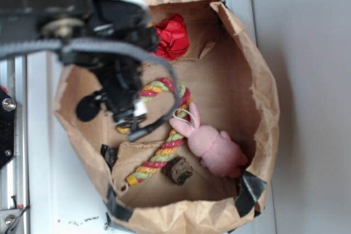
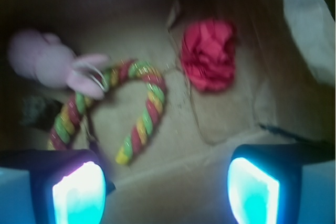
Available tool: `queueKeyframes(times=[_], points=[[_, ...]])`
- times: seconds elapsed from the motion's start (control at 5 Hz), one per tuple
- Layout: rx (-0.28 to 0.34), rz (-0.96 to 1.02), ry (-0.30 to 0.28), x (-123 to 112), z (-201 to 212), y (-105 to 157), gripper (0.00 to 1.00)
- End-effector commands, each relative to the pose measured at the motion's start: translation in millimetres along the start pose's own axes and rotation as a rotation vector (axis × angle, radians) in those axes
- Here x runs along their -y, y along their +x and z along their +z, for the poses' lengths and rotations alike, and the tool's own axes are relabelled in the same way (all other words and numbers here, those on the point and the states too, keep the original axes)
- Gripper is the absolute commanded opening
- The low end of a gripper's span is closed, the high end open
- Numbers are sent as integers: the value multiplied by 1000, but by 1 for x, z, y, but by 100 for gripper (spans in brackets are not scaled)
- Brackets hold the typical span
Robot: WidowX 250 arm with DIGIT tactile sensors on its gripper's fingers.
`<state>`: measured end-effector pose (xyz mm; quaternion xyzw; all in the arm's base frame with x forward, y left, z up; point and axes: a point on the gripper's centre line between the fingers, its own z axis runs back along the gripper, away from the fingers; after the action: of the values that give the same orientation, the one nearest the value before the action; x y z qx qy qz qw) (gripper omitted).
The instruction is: Grab the red paper.
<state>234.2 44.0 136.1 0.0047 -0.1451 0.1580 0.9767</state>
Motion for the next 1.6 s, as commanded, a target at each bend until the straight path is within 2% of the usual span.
queueKeyframes(times=[0.0,0.4,0.8,1.0,1.4], points=[[49,39,75,-8,-44,35,100],[50,114,97,-40,-58,68,100],[61,166,126,-70,-68,87,100],[40,166,167,-81,-76,84,100],[44,113,205,-75,-93,75,100]])
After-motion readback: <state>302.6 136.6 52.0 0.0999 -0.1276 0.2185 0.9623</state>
